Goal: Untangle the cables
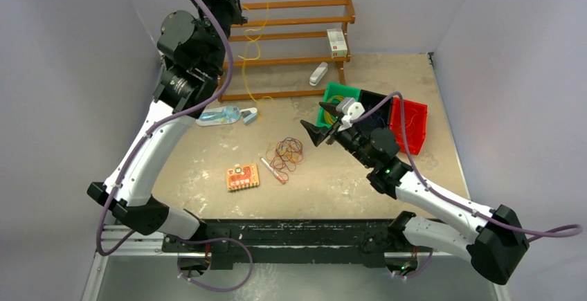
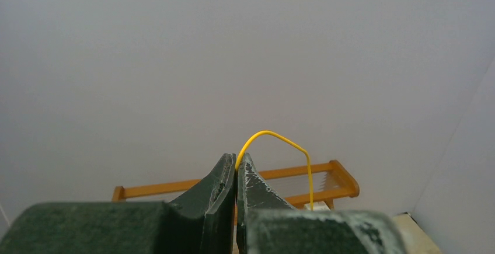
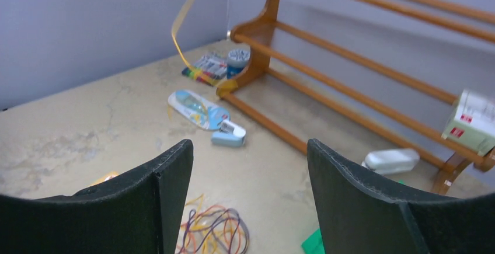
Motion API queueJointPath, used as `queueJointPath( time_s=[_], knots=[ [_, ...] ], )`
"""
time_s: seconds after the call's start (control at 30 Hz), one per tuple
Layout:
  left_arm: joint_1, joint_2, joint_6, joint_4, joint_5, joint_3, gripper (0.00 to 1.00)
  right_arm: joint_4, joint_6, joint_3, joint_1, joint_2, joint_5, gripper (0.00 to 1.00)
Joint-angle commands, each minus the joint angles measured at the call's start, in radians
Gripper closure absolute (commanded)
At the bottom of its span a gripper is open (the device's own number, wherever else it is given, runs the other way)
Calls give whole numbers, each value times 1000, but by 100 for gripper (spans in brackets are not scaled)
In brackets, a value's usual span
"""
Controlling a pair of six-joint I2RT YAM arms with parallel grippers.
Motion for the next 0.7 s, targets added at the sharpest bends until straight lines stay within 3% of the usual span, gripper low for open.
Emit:
queueJointPath(
  time_s=[0.0, 0.33, 0.47, 0.67],
  knots=[
    [3, -74, -69, -19, 14, -46, 100, 211, -125, -3, 1, 22, -39, 26],
    [4, -160, -141, -147, -25, -175, 100, 175, -168, 13, 1, 22, -73, 26],
    [3, -186, -169, -185, -6, -231, 100, 248, -131, -20, 1, 29, -45, 20],
    [4, -209, -188, -226, 13, -297, 100, 220, -105, -5, 0, 43, -10, 15]
  ],
)
